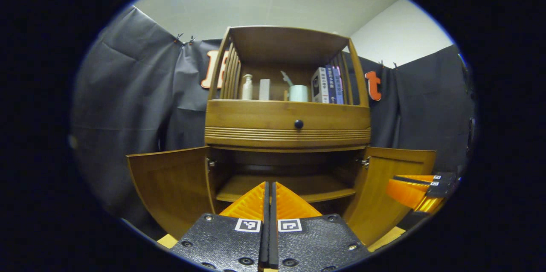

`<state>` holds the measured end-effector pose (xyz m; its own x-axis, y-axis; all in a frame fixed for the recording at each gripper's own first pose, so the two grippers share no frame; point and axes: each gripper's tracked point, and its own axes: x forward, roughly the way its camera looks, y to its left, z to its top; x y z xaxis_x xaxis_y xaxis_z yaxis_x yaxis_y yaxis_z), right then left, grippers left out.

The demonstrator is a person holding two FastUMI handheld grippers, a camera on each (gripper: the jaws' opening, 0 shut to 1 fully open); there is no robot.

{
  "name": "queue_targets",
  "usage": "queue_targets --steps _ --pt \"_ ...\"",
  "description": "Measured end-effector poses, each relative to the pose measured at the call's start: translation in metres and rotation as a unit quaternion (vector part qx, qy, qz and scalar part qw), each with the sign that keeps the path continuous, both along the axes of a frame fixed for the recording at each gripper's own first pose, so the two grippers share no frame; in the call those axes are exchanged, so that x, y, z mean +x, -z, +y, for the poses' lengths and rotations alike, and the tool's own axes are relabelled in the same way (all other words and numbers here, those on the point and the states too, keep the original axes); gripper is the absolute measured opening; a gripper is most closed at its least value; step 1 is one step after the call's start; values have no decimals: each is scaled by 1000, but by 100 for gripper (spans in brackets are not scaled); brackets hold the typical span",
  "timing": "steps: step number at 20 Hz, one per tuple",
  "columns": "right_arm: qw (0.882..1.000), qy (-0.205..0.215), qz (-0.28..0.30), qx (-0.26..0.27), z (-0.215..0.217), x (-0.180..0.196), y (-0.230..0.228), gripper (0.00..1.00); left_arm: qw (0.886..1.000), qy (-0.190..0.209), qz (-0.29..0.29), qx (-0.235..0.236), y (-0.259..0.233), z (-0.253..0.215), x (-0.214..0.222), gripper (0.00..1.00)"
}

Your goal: Open the right door of the double-door shoe cabinet with the right hand, and open the left door with the left hand.

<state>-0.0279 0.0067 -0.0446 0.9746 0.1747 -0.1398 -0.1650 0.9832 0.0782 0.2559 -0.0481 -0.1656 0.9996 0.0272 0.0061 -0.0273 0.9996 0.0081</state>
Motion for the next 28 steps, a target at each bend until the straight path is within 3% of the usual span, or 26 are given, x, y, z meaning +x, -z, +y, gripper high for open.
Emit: queue_targets --steps 8,9,10,11,12,15,18,19,23,26,28 --pt "999 13 -33 -4 1 -10 -29 10 999 36 -10 3 -6 -28 -1 1" --pt "999 13 -36 -2 0 -10 -30 10 999 38 -10 3 -7 -29 -1 8" --pt "999 15 -38 0 0 -11 -32 10 999 38 -10 5 -7 -29 -2 1" --pt "999 13 -41 3 0 -11 -33 22 999 35 -10 6 -7 -28 -3 1" --pt "999 13 -43 5 1 -11 -35 12 999 35 -10 7 -6 -28 -2 1" --pt "999 15 -48 6 0 -12 -38 14 999 34 -12 10 -8 -27 -4 5" --pt "999 14 -49 6 1 -14 -38 15 999 37 -9 11 -6 -29 -3 24" --pt "999 12 -47 8 4 -14 -37 17 999 36 -7 12 -5 -29 -4 24" --pt "999 15 -50 10 3 -15 -38 24 999 38 -5 13 -4 -28 -4 55" --pt "999 17 -46 10 1 -12 -35 44 999 39 -4 6 -4 -30 -4 81" --pt "999 18 -41 13 2 -10 -31 69 1000 30 -4 8 -3 -26 -4 92"
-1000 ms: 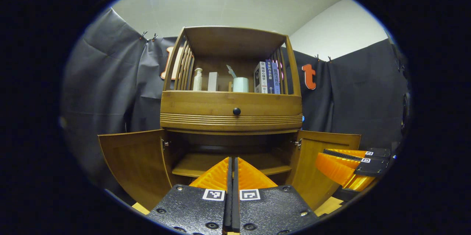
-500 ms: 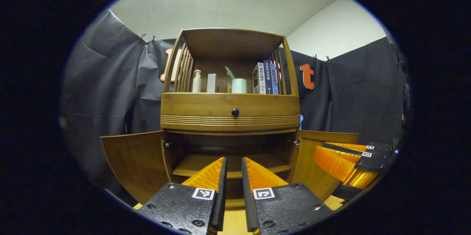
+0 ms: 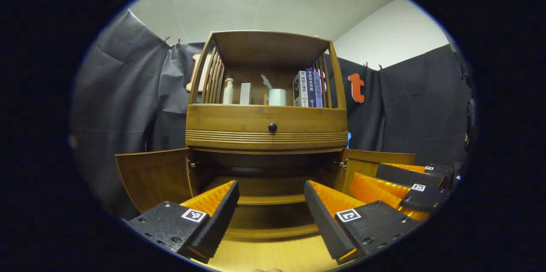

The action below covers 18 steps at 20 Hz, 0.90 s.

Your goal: Open the right door of the double-door shoe cabinet with the right hand, and open the left door with the left hand.

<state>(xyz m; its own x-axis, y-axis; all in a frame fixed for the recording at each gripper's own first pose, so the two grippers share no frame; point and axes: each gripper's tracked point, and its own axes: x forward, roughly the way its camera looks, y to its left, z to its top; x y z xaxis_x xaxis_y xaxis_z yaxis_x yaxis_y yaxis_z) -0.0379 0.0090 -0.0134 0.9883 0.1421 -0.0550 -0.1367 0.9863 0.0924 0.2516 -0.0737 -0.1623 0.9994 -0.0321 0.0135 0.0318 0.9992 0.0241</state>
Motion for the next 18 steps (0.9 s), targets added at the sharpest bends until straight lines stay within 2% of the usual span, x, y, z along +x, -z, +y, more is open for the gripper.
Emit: queue_targets --steps 1,2,3,4,5,6,7,8,9,10,17,18 --pt "1000 6 3 1 -5 -2 0 81 1000 -4 -2 0 0 4 -1 92" --pt "1000 6 5 6 -5 0 1 86 1000 -6 -3 -3 0 3 2 92" --pt "1000 6 6 12 -3 2 2 99 1000 -6 -3 -9 0 3 2 96" --pt "1000 8 7 17 -4 2 2 99 1000 -8 -3 -13 0 3 2 92" --pt "1000 10 6 20 -4 3 2 94 1000 -10 -2 -14 0 4 3 92" --pt "1000 13 5 19 -6 4 2 99 1000 -15 -2 -11 0 6 3 92" --pt "1000 16 4 17 -7 5 2 99 1000 -19 -2 -9 0 9 3 95" --pt "1000 19 2 14 -8 7 1 99 1000 -21 -3 -7 0 10 3 92" --pt "1000 22 1 13 -8 7 2 99 1000 -23 -4 -7 0 12 4 96" --pt "1000 24 0 12 -9 7 1 99 1000 -24 -4 -8 0 13 4 92" --pt "1000 29 -2 7 -6 9 1 98 1000 -28 -8 -9 -3 17 5 92" --pt "1000 30 -1 6 -5 8 1 100 1000 -27 -9 -9 -3 17 6 96"
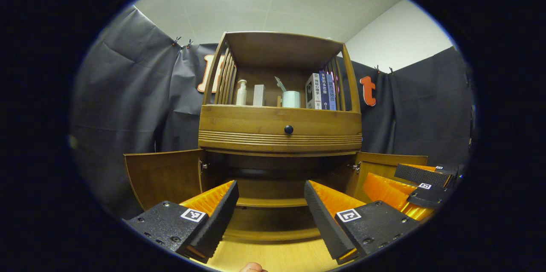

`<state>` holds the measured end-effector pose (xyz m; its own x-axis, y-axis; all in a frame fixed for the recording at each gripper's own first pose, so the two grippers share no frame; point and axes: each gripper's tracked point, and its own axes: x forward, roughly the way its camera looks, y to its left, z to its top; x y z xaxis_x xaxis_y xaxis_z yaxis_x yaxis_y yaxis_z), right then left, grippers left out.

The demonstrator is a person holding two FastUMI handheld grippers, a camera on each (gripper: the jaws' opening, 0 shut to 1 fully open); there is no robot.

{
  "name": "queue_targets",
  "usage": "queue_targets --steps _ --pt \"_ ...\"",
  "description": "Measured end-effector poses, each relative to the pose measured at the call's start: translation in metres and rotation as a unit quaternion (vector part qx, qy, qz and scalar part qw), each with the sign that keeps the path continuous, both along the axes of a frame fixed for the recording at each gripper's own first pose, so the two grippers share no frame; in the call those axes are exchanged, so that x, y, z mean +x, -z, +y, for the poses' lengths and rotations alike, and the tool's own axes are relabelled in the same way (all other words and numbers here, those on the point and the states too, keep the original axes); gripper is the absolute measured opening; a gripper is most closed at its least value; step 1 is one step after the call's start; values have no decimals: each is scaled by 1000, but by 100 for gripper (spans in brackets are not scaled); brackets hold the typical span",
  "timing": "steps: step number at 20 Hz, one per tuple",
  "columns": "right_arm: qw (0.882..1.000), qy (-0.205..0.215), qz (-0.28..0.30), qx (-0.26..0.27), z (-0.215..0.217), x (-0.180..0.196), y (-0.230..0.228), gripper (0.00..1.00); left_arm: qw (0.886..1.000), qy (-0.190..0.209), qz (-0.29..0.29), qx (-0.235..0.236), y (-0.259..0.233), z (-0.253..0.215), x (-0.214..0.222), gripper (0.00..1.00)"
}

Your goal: Open the right door of the double-door shoe cabinet with the right hand, and open the left door with the left hand.

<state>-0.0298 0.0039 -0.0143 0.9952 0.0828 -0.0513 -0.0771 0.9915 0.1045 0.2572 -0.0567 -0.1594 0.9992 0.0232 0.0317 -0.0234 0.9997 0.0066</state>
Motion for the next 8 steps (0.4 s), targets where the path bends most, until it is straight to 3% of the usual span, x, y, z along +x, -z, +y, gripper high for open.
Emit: queue_targets --steps 1,4,8 --pt "1000 1 1 0 1 -1 1 99 1000 1 0 0 0 1 0 92" --pt "1000 4 2 -2 1 -2 2 98 1000 4 1 -1 0 0 -1 96" --pt "1000 7 2 -3 4 -6 2 100 1000 9 0 0 0 0 -1 92"
